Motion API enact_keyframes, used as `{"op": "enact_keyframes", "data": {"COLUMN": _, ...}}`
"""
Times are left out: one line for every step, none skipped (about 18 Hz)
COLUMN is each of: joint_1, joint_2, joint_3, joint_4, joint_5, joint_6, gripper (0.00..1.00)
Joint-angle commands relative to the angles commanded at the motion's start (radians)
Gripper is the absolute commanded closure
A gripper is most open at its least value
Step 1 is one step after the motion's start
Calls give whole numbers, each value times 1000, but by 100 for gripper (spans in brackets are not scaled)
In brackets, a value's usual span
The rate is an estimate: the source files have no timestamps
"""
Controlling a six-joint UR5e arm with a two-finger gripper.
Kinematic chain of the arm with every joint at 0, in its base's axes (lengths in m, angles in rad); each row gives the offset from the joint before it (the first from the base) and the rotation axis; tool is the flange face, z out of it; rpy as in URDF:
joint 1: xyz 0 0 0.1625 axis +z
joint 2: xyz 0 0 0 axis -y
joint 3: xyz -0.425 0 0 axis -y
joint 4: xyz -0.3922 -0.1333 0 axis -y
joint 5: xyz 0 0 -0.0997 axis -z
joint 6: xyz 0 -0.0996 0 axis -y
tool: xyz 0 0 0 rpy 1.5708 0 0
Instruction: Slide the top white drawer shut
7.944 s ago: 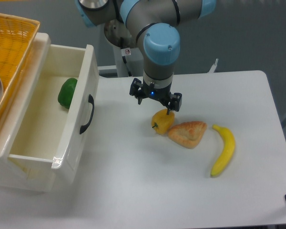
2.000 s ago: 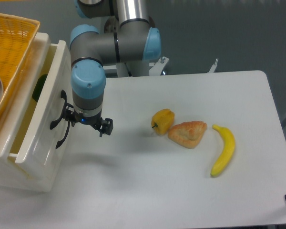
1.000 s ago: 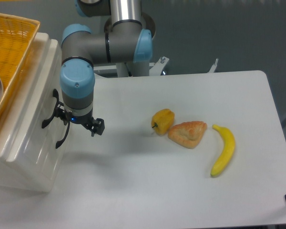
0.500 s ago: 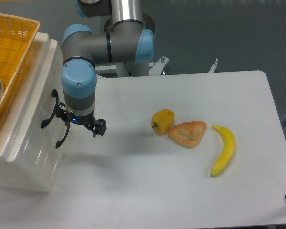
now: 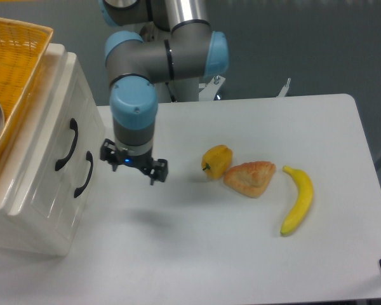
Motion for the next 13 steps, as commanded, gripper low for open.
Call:
{"op": "enact_keyframes", "data": {"joint_1": 23, "joint_2": 0, "joint_3": 2, "joint_4": 0, "joint_5": 2, "joint_6": 34, "gripper": 0}}
{"op": "enact_keyframes", "data": {"joint_1": 48, "joint_2": 0, "joint_3": 2, "joint_4": 0, "joint_5": 5, "joint_6": 58, "gripper": 0}}
{"op": "enact_keyframes", "data": {"joint_1": 74, "joint_2": 2, "joint_3": 2, "joint_4": -2, "joint_5": 6, "joint_6": 81, "gripper": 0}}
{"op": "enact_keyframes", "data": {"joint_1": 97, "joint_2": 2, "joint_3": 2, "joint_4": -2, "joint_5": 8, "joint_6": 112, "gripper": 0}}
{"op": "enact_keyframes", "data": {"joint_1": 124, "joint_2": 2, "joint_3": 2, "joint_4": -2, "joint_5": 8, "joint_6": 155, "gripper": 0}}
{"op": "enact_keyframes", "data": {"joint_1": 146, "joint_2": 0, "joint_3": 2, "joint_4": -2, "joint_5": 8, "joint_6": 198, "gripper": 0}}
{"op": "enact_keyframes", "data": {"joint_1": 170, "joint_2": 0, "joint_3": 3, "joint_4": 0, "joint_5": 12, "joint_6": 232, "gripper": 0}}
{"op": "enact_keyframes", "data": {"joint_1": 198, "joint_2": 2, "joint_3": 3, "joint_4": 0, "joint_5": 23, "joint_6": 265, "gripper": 0}}
{"op": "enact_keyframes", "data": {"joint_1": 221, "joint_2": 2, "joint_3": 3, "joint_4": -2, "joint_5": 41, "joint_6": 302, "gripper": 0}}
{"op": "enact_keyframes", "data": {"joint_1": 239, "joint_2": 2, "joint_3": 2, "joint_4": -3, "joint_5": 67, "joint_6": 342, "gripper": 0}}
{"op": "enact_keyframes", "data": {"joint_1": 259, "joint_2": 0, "joint_3": 0, "joint_4": -5, "joint_5": 92, "joint_6": 382, "gripper": 0}}
{"op": "enact_keyframes", "data": {"joint_1": 284, "joint_2": 2, "joint_3": -2, "joint_4": -6, "joint_5": 104, "joint_6": 416, "gripper": 0}}
{"op": "enact_keyframes", "data": {"joint_1": 307, "joint_2": 2, "joint_3": 0, "joint_4": -15, "joint_5": 107, "joint_6": 446, "gripper": 0}}
